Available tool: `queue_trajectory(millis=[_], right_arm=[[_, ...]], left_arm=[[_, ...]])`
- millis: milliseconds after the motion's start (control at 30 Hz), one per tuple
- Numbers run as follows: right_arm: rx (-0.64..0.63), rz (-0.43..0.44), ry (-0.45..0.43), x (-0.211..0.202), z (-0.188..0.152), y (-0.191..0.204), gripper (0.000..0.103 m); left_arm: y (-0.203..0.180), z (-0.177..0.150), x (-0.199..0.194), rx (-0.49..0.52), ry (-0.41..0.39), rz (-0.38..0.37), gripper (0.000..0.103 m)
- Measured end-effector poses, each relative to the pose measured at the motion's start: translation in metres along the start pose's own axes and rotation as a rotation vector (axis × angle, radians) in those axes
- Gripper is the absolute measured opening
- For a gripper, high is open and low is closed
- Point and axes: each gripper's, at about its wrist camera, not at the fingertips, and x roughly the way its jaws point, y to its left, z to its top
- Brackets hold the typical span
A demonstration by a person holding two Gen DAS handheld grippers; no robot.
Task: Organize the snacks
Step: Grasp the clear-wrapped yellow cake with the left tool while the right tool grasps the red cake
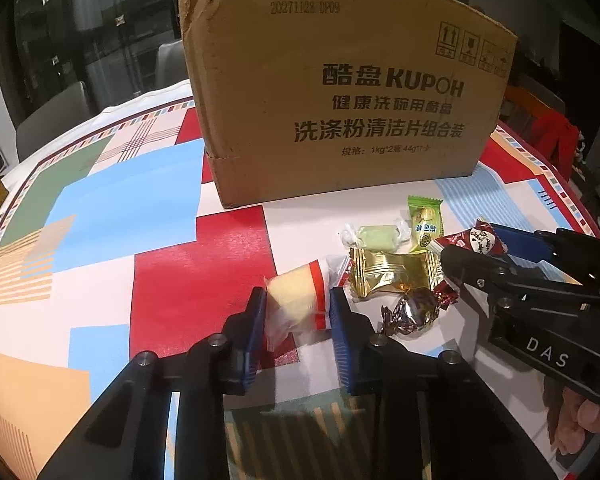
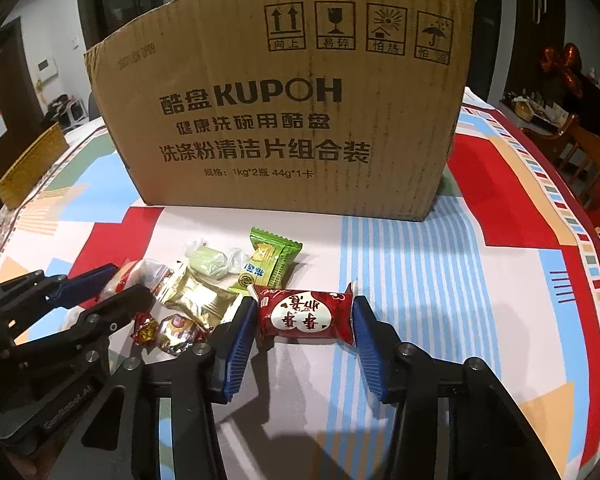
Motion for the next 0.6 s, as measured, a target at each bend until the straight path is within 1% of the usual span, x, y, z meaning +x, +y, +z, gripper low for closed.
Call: queue_trajectory(millis=[600], right_arm=[[-0.001,-0.003,-0.047,-0.026,0.012,0.003,0.048]], left_arm=[[0.005,0.006,-0.025,-0.017,-0.036,0.027,0.031]])
